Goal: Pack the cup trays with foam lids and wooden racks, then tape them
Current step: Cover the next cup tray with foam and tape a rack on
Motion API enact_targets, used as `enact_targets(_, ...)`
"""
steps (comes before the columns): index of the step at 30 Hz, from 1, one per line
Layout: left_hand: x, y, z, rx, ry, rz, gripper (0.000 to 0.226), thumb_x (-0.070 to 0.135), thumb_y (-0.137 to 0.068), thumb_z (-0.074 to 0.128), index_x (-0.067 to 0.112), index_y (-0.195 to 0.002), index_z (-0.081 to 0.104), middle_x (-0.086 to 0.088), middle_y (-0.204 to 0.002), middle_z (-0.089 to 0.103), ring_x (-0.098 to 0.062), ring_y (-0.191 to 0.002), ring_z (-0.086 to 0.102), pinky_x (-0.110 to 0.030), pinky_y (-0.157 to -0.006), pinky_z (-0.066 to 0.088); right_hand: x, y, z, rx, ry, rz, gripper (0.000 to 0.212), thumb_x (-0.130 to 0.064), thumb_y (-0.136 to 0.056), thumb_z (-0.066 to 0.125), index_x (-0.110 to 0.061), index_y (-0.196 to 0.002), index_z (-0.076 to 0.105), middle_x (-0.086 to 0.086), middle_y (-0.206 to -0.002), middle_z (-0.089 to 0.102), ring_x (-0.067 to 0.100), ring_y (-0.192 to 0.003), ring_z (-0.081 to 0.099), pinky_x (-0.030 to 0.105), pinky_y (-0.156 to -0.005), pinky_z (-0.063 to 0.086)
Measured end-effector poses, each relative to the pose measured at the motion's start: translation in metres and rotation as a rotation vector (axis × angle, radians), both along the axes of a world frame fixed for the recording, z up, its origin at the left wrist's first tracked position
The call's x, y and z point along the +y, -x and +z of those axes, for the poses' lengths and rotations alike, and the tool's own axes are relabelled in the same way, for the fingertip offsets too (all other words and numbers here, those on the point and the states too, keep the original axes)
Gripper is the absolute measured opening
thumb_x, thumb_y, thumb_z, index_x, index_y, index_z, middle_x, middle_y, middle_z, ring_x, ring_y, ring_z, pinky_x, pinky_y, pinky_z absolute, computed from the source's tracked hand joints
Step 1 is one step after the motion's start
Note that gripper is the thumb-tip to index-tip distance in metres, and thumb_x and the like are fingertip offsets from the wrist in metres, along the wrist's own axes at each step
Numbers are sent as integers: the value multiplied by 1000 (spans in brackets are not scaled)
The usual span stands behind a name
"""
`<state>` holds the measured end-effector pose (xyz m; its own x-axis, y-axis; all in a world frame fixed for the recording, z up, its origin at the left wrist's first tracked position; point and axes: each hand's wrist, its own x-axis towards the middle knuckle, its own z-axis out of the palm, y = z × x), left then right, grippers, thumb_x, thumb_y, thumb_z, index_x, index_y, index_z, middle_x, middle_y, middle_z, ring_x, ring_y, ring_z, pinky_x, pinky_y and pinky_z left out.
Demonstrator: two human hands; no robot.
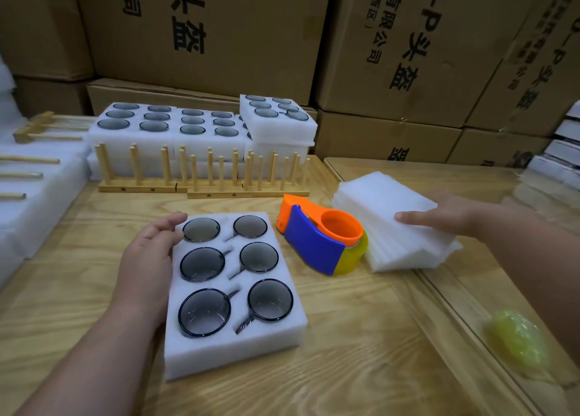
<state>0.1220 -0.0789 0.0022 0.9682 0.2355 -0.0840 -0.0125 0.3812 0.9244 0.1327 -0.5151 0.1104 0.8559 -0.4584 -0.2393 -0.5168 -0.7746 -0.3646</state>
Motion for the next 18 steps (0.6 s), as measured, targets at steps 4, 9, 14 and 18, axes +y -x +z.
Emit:
enact_targets(4,0,1,0,2,-2,3,31,8,-90,56,28,-104,76,-5,-88,79,-17,-65,71,-27,-50,56,-3,-1,-1,-70,90,-87,133,-79,-52,82,-19,-158,27,11,-158,39,37,-139,43,51,-110,41)
enact_targets(9,-1,1,2,13,18,11,31,7,-90,57,28,-100,77,-4,-87,79,-17,-63,70,-27,-46,54,-5,3,12,-215,178,-98,113,-64,-66,85,-17,-155,35,15,-152,46,40,-134,46,52,-107,44)
enact_targets(14,-2,1,3,18,39,15,31,5,-91,55,27,-97,77,-3,-86,78,-17,-63,70,-27,-51,55,-4,7,41,-388,122,-65,59,-35,-83,83,-17,-135,60,11,-131,59,34,-110,58,43,-89,49)
enact_targets(18,-2,0,3,14,45,16,32,3,-92,53,25,-97,76,0,-84,78,-15,-61,70,-24,-49,55,-8,9,68,-490,11,-23,22,-28,-88,79,-20,-108,74,7,-110,68,27,-95,64,42,-87,51)
